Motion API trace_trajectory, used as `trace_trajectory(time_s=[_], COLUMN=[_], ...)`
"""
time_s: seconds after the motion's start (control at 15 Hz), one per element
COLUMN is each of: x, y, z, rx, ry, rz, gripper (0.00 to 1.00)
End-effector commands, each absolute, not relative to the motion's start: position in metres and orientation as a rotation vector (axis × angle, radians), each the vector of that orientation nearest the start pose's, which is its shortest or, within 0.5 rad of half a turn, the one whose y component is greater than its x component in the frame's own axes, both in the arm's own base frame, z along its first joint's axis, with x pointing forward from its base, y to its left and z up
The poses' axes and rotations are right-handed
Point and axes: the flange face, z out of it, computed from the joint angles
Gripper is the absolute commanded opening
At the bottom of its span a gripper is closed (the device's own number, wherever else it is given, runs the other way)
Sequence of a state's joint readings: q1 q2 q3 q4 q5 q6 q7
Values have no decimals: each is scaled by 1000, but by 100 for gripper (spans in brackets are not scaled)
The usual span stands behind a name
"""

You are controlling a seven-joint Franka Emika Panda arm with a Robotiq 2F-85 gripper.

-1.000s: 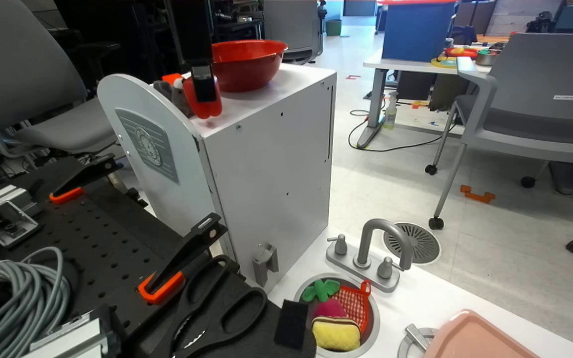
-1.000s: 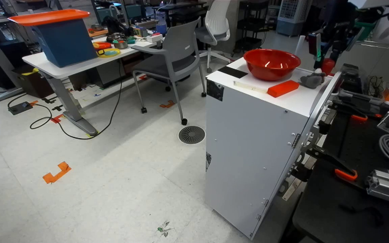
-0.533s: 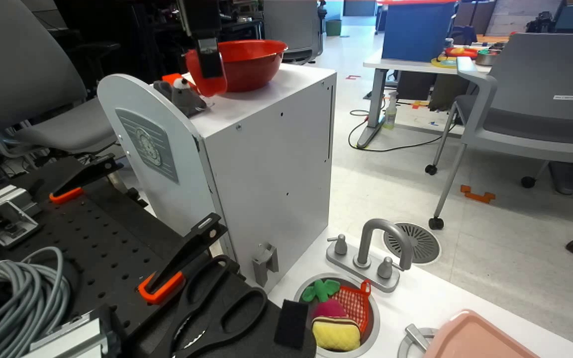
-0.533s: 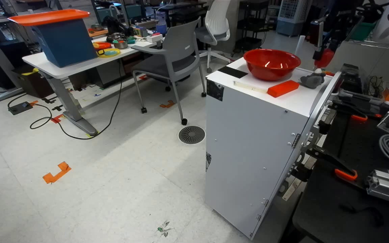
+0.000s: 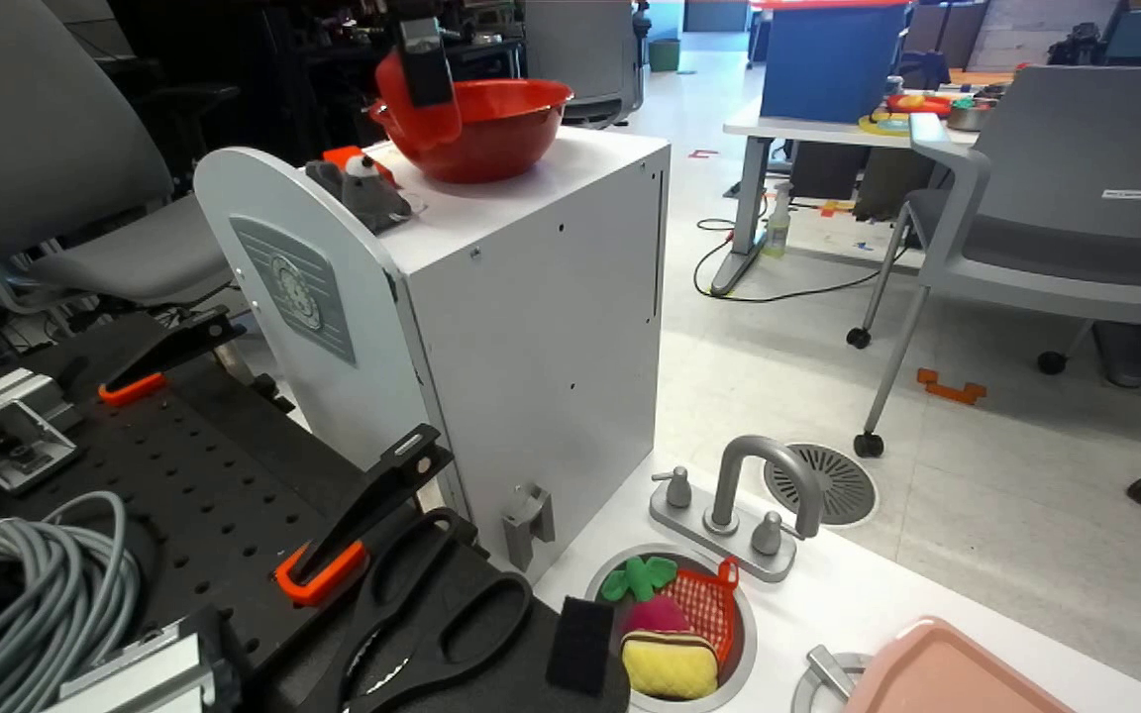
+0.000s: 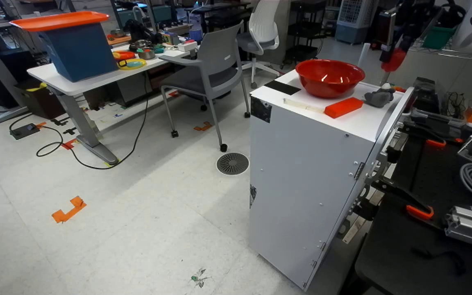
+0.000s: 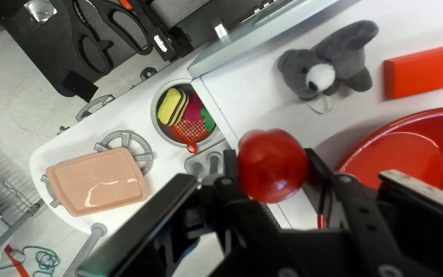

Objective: Put the red object inside the red bowl

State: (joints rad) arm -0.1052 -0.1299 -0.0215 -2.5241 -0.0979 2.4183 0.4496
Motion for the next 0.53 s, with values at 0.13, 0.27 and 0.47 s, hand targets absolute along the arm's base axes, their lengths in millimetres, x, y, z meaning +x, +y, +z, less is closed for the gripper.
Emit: trace_trajectory(time_s=[0.13, 0.27, 0.47], x=[452, 455, 460], y=[-61, -64, -63], z=[329, 331, 340], rx=[-3141, -3155, -3171], ry=[851, 857, 846], rz=[-110, -102, -141], gripper=[18, 18, 18])
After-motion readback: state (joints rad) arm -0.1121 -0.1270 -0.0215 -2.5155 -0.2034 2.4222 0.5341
